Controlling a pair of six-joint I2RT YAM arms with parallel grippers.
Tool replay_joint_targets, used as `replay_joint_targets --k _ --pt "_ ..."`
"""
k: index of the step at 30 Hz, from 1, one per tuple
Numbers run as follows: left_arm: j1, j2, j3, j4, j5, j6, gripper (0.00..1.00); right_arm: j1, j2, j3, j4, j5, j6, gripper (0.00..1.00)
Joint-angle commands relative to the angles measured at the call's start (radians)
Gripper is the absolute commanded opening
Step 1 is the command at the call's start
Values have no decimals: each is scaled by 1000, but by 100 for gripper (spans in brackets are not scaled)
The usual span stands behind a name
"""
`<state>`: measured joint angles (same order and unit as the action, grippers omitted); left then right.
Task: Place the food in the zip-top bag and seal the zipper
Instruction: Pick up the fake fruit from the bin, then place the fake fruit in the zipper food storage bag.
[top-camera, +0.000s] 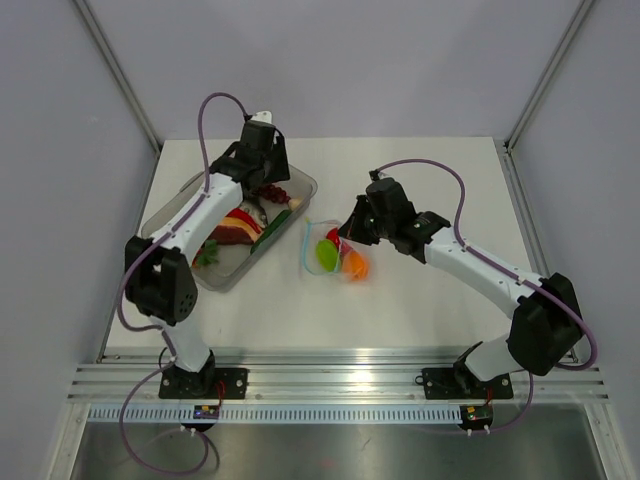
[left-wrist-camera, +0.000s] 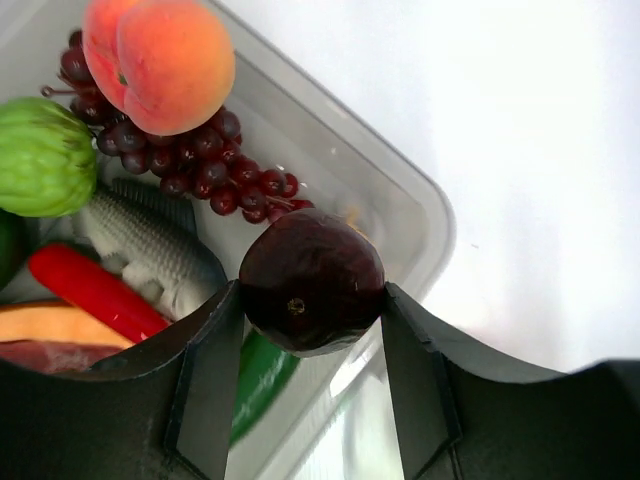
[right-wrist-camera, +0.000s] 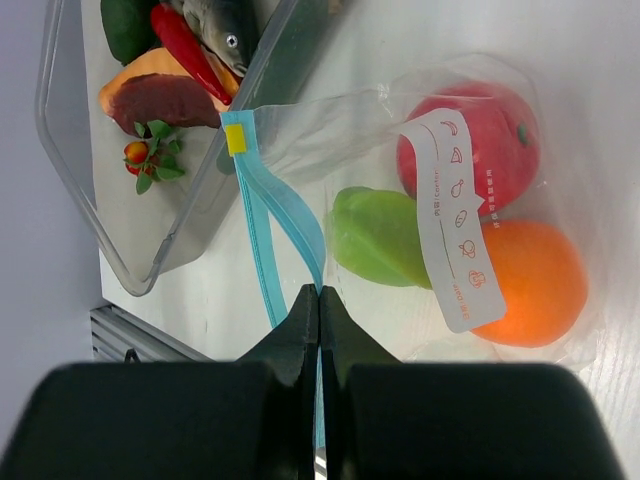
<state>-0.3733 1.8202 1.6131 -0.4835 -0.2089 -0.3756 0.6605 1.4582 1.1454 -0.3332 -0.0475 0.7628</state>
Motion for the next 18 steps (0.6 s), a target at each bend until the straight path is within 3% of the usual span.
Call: replay_joint_targets --k 1,8,13,18 --pt "-56 -139 -28 -65 9 52 25 11 13 36 45 -18 -7 0" --pt "-108 -340 -148 -161 201 44 25 11 7 33 59 -17 -2 0" --pt "-176 -447 -274 -162 296 56 25 11 5 24 72 -40 10 0" --pt "-185 -496 -358 -94 482 8 25 11 5 22 86 -54 24 0"
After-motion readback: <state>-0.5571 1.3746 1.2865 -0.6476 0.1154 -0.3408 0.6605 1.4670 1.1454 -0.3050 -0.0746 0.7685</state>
